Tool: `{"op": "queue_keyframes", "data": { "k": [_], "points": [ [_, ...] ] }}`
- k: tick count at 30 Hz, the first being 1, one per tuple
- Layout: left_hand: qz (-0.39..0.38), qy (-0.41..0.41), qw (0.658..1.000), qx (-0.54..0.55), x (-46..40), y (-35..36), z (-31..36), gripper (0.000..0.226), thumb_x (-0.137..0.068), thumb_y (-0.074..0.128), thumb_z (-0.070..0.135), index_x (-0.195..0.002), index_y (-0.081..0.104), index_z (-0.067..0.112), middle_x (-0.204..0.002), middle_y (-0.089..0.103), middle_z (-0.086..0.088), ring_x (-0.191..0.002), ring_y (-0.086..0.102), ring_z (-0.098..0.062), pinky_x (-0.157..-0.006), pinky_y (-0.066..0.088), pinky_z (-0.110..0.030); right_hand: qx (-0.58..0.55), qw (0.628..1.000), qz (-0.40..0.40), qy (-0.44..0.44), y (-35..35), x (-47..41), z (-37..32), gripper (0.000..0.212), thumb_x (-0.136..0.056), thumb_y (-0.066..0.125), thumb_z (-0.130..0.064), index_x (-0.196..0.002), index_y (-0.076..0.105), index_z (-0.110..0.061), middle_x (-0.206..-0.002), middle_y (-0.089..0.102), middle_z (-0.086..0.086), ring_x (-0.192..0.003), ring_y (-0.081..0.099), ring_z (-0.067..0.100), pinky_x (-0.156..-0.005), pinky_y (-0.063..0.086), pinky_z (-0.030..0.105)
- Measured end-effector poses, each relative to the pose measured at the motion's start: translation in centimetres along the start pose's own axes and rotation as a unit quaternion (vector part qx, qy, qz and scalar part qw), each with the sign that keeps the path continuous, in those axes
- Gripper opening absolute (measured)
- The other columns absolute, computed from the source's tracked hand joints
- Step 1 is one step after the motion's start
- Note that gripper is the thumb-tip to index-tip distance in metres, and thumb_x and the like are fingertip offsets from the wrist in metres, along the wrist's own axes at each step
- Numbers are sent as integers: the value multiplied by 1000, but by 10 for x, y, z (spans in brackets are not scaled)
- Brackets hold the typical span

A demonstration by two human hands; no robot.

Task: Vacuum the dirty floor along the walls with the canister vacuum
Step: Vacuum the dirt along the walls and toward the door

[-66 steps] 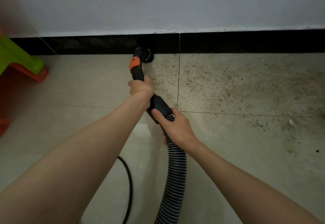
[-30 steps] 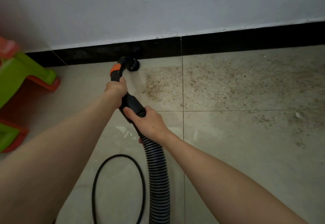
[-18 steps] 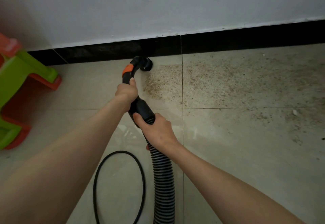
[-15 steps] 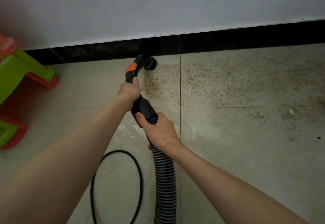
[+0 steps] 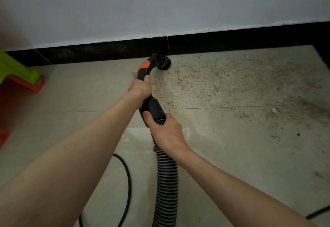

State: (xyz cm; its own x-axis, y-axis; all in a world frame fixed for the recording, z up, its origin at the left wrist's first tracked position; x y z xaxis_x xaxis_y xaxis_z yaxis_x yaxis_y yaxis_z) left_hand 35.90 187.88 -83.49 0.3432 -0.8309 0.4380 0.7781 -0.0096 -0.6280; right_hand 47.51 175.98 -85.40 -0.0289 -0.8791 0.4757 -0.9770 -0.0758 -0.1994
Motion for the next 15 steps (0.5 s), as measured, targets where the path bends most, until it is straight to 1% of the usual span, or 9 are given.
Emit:
{"op": "queue_keyframes", "data": {
  "k": [2,3,6,9,11,13,15],
  "points": [
    [-3,0,1000,1,-1,0,0,50,-100,33,44,-126,45,3,-103,55,-14,-89,55,-27,-76,47,-35,3,1000,3,-2,0,1,-1,53,-81,56,-66,-97,53,-16,-87,63,6,-68,69,29,-67,60,47],
    [-4,1,1000,0,-2,-1,-1,51,-100,33,45,-125,45,3,-103,56,-14,-90,56,-27,-78,47,-35,2,1000,1,-3,2,1,-3,52,-80,57,-66,-97,53,-16,-86,63,5,-67,69,28,-67,60,47],
    [5,4,1000,-4,-7,-13,-2,49,-100,34,45,-121,47,3,-102,57,-12,-90,57,-28,-79,48,-35,-11,1000,-17,-9,11,-2,-12,50,-81,60,-62,-95,55,-14,-81,62,4,-56,65,24,-60,60,46],
    [41,-1,999,-1,-17,-36,-9,52,-99,35,45,-121,50,1,-111,60,-15,-99,60,-32,-89,50,-39,-18,999,-46,-11,27,-9,-23,48,-82,64,-59,-95,56,-13,-81,61,5,-52,62,20,-56,61,44],
    [65,-15,998,5,-21,-54,-21,54,-99,35,46,-123,51,1,-114,61,-16,-102,60,-34,-91,49,-40,-8,997,-71,-16,42,-13,-28,44,-82,64,-58,-91,55,-15,-80,61,4,-55,62,20,-57,61,43],
    [85,-29,996,11,-24,-70,-34,55,-98,36,47,-125,51,1,-116,61,-18,-103,60,-35,-93,49,-42,2,995,-93,-22,57,-16,-30,43,-82,64,-59,-88,54,-18,-81,61,3,-62,65,22,-62,61,44],
    [103,-45,993,18,-26,-84,-47,56,-98,36,46,-126,49,1,-118,60,-19,-104,60,-35,-94,49,-43,8,993,-114,-22,71,-17,-31,46,-81,64,-59,-92,56,-15,-81,61,4,-63,65,23,-62,62,44]
  ]
}}
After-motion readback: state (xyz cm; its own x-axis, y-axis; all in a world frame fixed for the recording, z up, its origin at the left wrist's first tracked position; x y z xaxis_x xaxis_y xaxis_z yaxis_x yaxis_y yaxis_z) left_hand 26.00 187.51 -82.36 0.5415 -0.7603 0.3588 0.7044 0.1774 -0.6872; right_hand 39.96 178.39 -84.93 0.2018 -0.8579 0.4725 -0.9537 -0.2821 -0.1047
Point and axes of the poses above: each hand's wrist, its own x-axis away from the middle knuckle, its own y-axis out of the palm, z = x × y, the point moved 10 cm from there along -x, towards the middle knuckle
